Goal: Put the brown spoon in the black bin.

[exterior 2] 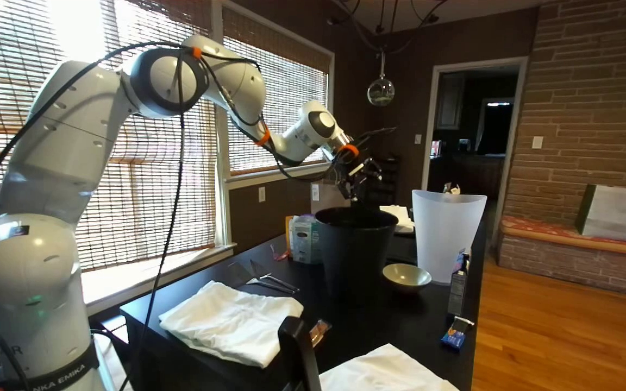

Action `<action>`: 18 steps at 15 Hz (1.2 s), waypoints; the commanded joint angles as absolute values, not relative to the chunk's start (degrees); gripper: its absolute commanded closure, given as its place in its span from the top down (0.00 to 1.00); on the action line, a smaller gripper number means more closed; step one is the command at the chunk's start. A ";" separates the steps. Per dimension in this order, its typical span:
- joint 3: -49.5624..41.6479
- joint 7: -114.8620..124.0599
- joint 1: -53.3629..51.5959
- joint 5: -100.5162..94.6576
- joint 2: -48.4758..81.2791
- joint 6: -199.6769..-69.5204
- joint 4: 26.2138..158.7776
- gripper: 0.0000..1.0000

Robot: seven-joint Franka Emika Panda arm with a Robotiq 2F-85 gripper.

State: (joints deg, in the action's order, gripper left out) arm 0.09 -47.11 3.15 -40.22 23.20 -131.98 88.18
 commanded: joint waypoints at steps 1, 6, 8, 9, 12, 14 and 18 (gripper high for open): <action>0.84 -49.54 4.07 -30.97 23.60 -127.51 83.76 1.00; 0.41 -51.16 4.76 -21.20 23.98 -123.14 79.96 1.00; 0.43 -51.39 5.31 -18.50 24.01 -122.39 79.22 1.00; 0.56 -51.66 5.64 -17.08 23.91 -122.16 79.13 1.00; 0.85 -52.78 6.74 -12.90 23.30 -122.20 79.77 1.00; -0.23 -51.30 5.62 -14.64 23.31 -123.44 80.59 1.00; -0.10 -52.40 6.15 -13.12 23.30 -123.44 80.59 1.00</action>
State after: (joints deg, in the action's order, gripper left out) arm 0.24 -52.27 6.42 -13.33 23.26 -123.63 80.80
